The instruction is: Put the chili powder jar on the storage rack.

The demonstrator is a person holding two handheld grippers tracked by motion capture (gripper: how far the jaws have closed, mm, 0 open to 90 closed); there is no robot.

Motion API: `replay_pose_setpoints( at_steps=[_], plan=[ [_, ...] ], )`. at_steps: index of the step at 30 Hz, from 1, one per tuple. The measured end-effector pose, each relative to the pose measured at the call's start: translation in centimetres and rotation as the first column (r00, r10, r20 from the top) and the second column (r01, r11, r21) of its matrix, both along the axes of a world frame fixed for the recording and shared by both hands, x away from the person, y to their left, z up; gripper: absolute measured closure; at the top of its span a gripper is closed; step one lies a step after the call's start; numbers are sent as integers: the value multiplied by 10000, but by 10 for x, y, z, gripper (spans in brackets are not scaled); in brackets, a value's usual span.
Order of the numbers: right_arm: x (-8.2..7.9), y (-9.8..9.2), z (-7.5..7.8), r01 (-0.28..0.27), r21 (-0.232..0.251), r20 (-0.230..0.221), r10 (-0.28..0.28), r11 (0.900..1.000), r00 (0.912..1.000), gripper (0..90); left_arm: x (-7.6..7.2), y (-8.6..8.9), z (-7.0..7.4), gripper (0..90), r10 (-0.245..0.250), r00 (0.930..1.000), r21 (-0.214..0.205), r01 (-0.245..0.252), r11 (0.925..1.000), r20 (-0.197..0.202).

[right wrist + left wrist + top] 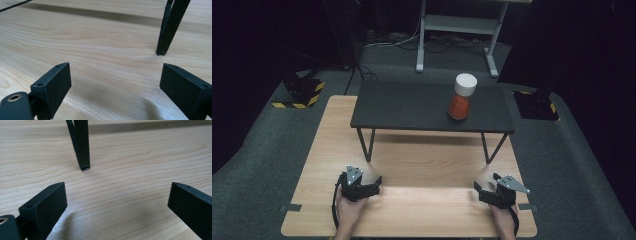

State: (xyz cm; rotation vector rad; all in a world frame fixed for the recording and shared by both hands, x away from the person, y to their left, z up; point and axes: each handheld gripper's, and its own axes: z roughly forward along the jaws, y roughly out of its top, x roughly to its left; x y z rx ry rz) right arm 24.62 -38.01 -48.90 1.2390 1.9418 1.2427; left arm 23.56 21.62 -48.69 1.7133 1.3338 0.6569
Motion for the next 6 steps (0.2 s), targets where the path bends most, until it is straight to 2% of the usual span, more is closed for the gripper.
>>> replay_pose_setpoints(
  at_steps=[6],
  plan=[
    [0,0,0,-5,-35,-8,5,10000,10000,97,0,1,0,27,-4,10000,-24,4,10000,16]
  ],
)
